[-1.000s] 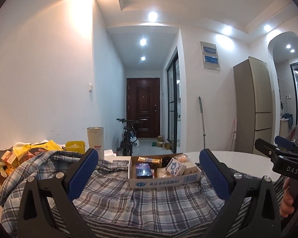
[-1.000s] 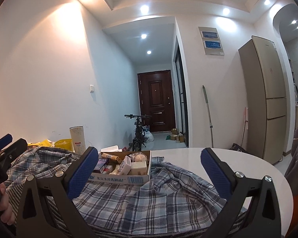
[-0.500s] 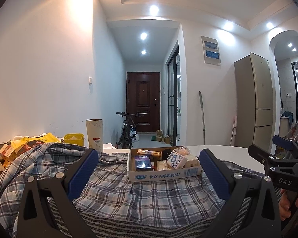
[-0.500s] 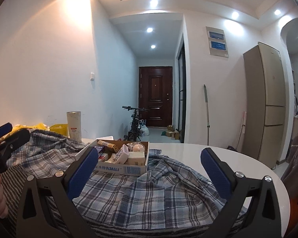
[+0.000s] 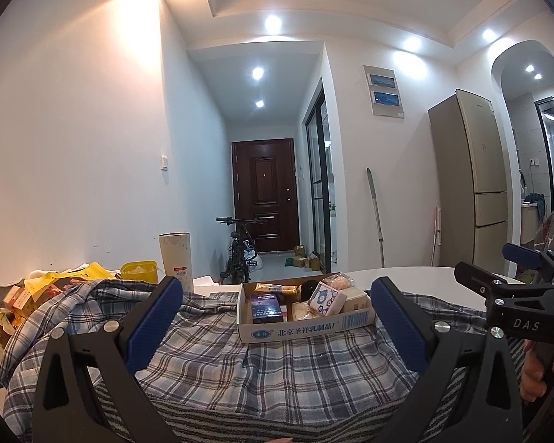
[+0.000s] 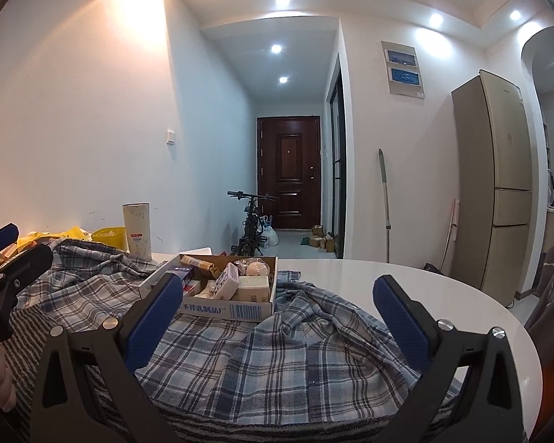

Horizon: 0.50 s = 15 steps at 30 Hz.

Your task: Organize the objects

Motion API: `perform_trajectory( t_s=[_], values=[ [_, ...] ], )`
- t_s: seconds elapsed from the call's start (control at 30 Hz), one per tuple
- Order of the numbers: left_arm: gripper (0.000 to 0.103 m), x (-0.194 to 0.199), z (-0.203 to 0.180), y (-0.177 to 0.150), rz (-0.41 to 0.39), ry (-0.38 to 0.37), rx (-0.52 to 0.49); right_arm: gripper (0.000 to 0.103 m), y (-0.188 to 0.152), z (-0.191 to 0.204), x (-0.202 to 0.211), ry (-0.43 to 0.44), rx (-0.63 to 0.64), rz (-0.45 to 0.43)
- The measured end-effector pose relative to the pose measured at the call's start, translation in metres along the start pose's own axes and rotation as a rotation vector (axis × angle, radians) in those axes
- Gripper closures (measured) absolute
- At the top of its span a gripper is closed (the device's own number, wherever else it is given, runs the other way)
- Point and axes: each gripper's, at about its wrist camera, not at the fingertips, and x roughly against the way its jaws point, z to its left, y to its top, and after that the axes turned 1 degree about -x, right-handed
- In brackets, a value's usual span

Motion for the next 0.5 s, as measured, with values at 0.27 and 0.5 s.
perform_trajectory(
  t_s=[0.27,0.5],
  values=[
    [0.000,-0.0014,-0.0001,-0.0001,0.005,0.003,0.000,0.000,0.0017,-0.0016,-0.0030,-0.004,-0.005,0.010],
    [0.000,-0.0052,0.0008,-0.0011,0.024,0.006,0.003,0.000,0.0019,-0.0028,-0.0046,-0.010,-0.014,0.013]
  ],
)
